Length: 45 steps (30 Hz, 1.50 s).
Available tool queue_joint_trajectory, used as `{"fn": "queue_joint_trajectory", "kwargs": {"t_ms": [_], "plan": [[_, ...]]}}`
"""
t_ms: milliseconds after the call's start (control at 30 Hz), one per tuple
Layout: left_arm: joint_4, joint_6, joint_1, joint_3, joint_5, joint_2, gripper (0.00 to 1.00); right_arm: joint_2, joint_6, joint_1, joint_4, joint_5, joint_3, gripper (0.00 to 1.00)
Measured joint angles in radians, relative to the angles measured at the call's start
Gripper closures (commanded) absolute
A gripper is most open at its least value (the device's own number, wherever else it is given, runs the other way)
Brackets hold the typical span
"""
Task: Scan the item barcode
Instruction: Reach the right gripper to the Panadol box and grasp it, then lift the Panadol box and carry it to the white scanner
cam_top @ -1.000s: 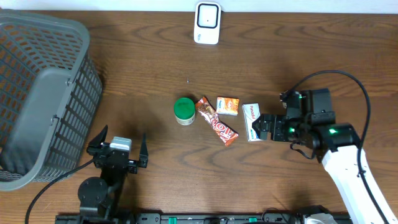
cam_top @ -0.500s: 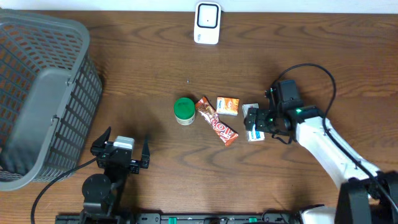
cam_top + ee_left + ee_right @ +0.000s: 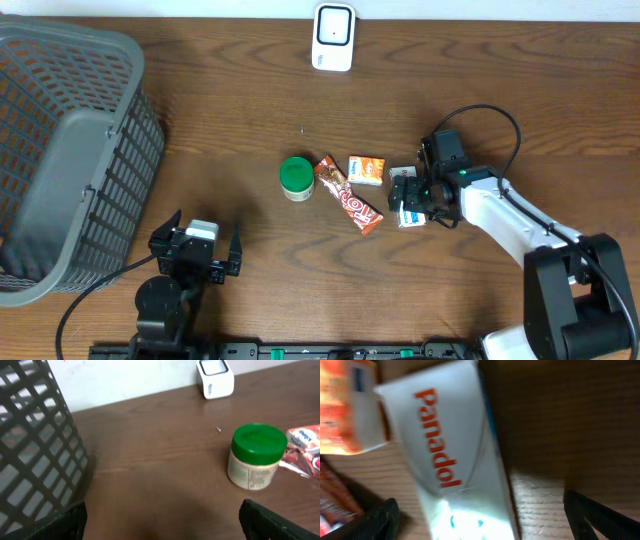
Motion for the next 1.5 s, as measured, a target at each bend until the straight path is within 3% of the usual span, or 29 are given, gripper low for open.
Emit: {"fn": "queue_joint_trajectory", "kwargs": {"t_ms": [400, 533, 633, 833, 1033, 1500], "plan": [[-0.072, 0.0, 0.0, 0.0, 0.0, 0.0, 0.02, 0.077, -0.002, 0.003, 0.113, 0.13, 0.041, 0.04], [-0.089, 0.0, 0.0, 0.0, 0.0, 0.0, 0.02, 0.09, -0.009, 0.011, 0.125, 0.158, 0.048, 0.16], [-0.098, 0.0, 0.0, 0.0, 0.0, 0.0, 0.02, 0.094, -0.015, 0.027, 0.119, 0.171, 0.049, 0.32], [-0.15, 0.0, 0.0, 0.006, 0.0, 0.0, 0.02, 0.095, -0.01, 0.09, 0.104, 0.18, 0.051, 0.47], [-0.164, 0.0, 0.0, 0.008, 0.0, 0.0, 0.02, 0.096, 0.005, 0.108, 0.123, 0.154, 0.051, 0.7], [-0.167, 0.0, 0.0, 0.009, 0.0, 0.0, 0.02, 0.096, 0.006, 0.057, 0.147, -0.096, 0.052, 0.84]]}}
